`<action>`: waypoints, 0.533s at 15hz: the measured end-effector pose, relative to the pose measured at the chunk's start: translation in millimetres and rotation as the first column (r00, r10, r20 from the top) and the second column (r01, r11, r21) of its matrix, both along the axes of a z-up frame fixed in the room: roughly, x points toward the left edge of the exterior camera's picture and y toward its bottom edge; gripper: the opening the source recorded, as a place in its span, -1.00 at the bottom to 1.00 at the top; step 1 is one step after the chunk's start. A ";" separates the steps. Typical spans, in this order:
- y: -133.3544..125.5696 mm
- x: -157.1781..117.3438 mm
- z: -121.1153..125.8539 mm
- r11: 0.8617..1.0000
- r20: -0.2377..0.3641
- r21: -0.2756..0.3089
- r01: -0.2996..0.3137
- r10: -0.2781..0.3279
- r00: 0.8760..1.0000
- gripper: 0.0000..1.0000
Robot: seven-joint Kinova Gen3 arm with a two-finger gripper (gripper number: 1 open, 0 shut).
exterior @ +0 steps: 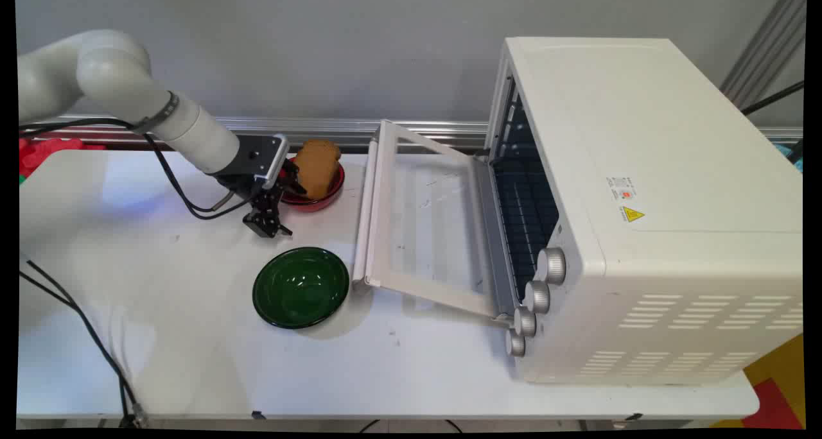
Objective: Close the oven
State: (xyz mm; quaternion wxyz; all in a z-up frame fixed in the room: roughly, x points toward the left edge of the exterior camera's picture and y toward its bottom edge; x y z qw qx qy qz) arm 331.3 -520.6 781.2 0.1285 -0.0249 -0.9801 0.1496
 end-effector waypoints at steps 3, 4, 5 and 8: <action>-1.4 -3.6 19.7 1.000 -0.053 0.020 -0.015 0.016 0.998 1.00; -2.0 -4.5 28.6 0.999 -0.078 0.033 -0.024 0.026 0.997 1.00; -3.1 -4.4 41.4 0.998 -0.115 0.056 -0.040 0.046 0.992 1.00; -8.3 -1.5 68.9 0.990 -0.211 0.124 -0.070 0.095 0.973 1.00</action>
